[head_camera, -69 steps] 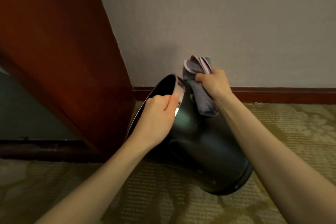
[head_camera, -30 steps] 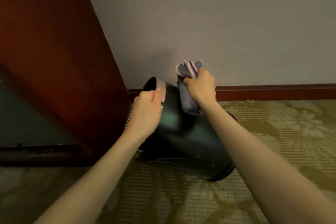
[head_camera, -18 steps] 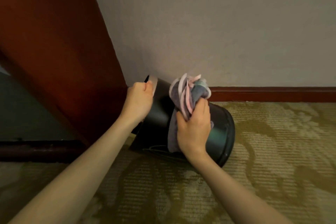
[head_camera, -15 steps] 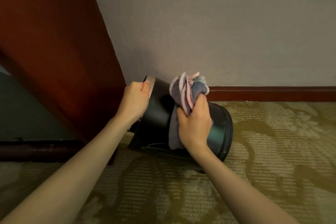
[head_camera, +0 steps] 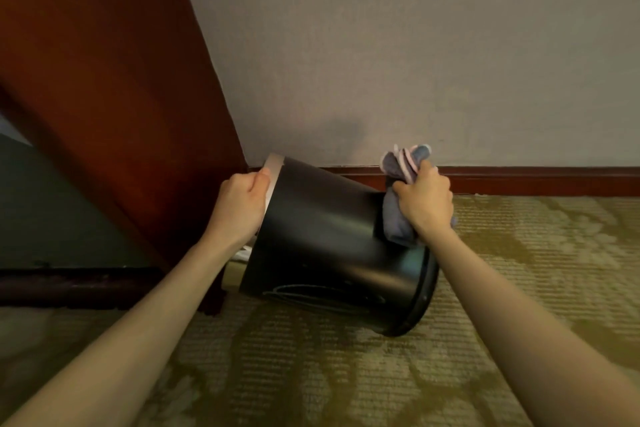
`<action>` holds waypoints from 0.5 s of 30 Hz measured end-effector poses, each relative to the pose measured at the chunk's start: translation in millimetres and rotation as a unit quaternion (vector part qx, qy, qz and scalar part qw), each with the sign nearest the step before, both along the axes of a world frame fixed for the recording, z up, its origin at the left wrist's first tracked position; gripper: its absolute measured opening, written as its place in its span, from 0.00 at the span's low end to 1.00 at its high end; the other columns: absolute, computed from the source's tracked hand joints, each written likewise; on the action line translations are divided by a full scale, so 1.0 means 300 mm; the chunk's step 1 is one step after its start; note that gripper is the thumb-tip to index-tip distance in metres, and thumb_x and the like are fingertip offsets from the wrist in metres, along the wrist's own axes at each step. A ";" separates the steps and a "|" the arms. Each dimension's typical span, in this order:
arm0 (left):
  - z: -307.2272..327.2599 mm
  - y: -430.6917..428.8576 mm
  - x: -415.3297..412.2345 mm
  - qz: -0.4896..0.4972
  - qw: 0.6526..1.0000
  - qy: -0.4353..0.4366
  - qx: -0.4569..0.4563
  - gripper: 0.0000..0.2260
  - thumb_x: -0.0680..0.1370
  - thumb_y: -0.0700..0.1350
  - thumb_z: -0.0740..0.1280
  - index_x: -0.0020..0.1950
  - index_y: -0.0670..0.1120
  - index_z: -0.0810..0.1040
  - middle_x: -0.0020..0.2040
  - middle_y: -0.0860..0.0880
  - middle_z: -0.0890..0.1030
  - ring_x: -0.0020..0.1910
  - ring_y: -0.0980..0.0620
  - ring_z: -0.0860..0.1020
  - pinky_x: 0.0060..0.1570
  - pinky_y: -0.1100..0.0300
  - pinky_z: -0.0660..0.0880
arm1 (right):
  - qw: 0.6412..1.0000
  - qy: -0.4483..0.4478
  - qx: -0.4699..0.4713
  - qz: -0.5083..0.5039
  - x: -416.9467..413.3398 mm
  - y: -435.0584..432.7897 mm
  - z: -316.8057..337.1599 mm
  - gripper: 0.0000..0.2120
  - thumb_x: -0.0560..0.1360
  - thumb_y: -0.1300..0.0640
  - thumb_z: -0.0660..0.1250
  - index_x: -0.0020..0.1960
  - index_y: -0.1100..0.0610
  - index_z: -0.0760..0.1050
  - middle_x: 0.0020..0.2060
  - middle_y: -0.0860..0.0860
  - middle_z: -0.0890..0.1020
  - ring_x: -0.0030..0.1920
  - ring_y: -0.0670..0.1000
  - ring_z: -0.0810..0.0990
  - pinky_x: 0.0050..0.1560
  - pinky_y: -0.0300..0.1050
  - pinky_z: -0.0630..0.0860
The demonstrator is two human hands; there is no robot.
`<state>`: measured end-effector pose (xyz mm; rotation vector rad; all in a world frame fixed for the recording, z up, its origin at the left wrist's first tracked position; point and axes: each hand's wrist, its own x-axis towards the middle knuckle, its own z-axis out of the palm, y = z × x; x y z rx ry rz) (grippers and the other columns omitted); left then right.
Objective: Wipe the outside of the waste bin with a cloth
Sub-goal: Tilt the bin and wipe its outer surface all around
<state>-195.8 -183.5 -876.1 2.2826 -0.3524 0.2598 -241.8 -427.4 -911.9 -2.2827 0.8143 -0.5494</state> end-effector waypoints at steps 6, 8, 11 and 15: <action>-0.004 0.019 -0.013 -0.080 0.997 0.022 0.005 0.21 0.81 0.54 0.54 0.38 0.42 0.76 0.32 0.46 0.77 0.34 0.49 0.78 0.34 0.53 0.71 | 1.000 0.008 0.008 -0.003 0.000 -0.036 -0.019 0.17 0.71 0.54 0.67 0.58 0.60 0.70 0.54 0.64 0.77 0.54 0.68 0.75 0.46 0.53 0.70; 0.000 0.027 -0.009 -0.086 0.996 0.018 0.012 0.23 0.80 0.55 0.53 0.41 0.39 0.76 0.36 0.41 0.79 0.37 0.45 0.78 0.38 0.50 0.73 | 1.000 -0.002 0.000 0.003 -0.005 -0.034 -0.028 0.17 0.71 0.54 0.66 0.58 0.60 0.70 0.53 0.64 0.77 0.53 0.67 0.75 0.43 0.50 0.66; 0.008 0.024 -0.007 -0.087 0.996 0.006 0.036 0.22 0.81 0.53 0.52 0.41 0.39 0.76 0.36 0.41 0.78 0.37 0.45 0.78 0.38 0.48 0.72 | 1.000 -0.008 -0.005 0.011 -0.013 -0.036 -0.033 0.18 0.71 0.55 0.66 0.58 0.60 0.70 0.52 0.64 0.77 0.52 0.67 0.76 0.42 0.49 0.65; 0.003 -0.004 -0.031 -0.070 0.997 -0.016 0.016 0.19 0.82 0.49 0.52 0.39 0.40 0.74 0.33 0.45 0.76 0.32 0.48 0.75 0.33 0.52 0.68 | 0.999 -0.019 -0.017 0.021 -0.039 -0.041 -0.034 0.15 0.70 0.57 0.66 0.55 0.61 0.70 0.49 0.65 0.79 0.49 0.67 0.77 0.40 0.48 0.63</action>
